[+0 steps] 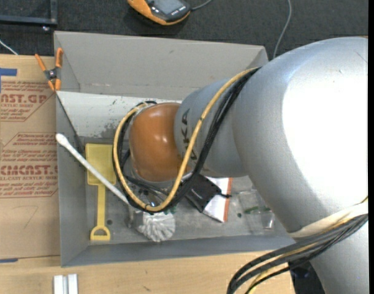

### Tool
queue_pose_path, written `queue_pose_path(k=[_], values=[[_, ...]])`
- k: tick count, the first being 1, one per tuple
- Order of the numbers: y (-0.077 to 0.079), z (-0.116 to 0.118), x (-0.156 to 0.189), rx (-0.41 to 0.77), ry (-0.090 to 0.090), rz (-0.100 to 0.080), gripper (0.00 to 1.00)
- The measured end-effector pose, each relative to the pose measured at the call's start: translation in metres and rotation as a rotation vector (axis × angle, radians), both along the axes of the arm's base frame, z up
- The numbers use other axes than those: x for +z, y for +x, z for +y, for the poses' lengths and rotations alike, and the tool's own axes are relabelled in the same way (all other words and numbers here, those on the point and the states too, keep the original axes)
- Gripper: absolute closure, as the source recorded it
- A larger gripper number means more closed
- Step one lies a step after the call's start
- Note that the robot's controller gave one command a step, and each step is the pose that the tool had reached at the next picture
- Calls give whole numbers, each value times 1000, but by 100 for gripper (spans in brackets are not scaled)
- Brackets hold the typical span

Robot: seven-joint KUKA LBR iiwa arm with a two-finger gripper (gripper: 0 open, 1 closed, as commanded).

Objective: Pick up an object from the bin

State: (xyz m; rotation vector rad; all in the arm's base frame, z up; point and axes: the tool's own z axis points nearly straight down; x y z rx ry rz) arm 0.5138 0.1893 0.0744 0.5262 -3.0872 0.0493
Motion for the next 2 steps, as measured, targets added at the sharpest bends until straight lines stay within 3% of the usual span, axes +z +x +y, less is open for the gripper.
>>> queue_pose_path(k=[1, 2], values=[[16, 42, 3, 143, 7, -29, 100], [0, 41, 6, 143, 4, -28, 100]])
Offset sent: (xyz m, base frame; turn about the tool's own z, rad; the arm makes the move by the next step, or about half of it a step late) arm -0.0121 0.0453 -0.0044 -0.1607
